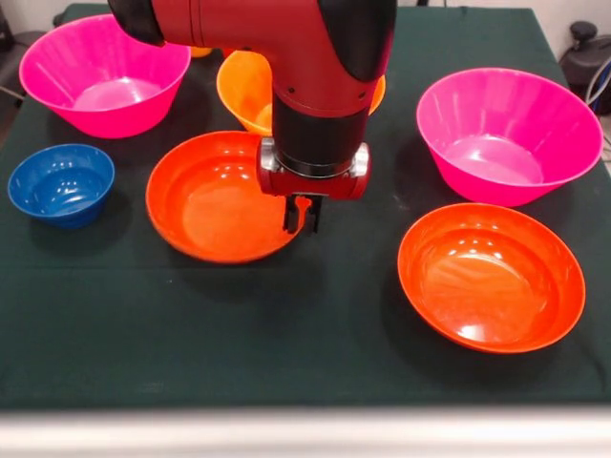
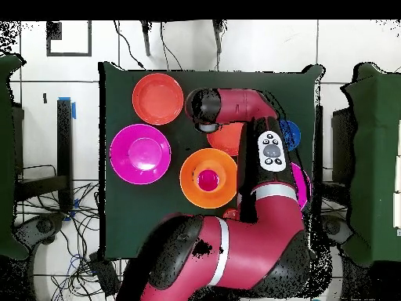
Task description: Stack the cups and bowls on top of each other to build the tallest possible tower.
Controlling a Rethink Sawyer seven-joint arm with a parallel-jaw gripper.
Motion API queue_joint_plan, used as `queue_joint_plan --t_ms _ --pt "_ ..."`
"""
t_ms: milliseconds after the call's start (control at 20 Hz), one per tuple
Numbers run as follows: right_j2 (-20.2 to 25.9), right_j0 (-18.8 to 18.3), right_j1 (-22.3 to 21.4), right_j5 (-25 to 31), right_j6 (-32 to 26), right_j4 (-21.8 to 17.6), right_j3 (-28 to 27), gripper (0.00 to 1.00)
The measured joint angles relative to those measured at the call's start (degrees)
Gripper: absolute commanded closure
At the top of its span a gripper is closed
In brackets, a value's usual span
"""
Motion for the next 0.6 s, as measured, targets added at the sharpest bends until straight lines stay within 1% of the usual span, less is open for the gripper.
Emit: queue_joint_plan --t_ms 300,600 --pt "0.08 0.02 0.13 -0.04 0.0 -0.06 -1.72 1.0" --pt "0.1 0.07 0.27 -0.04 0.0 -0.18 -2.0 1.0"
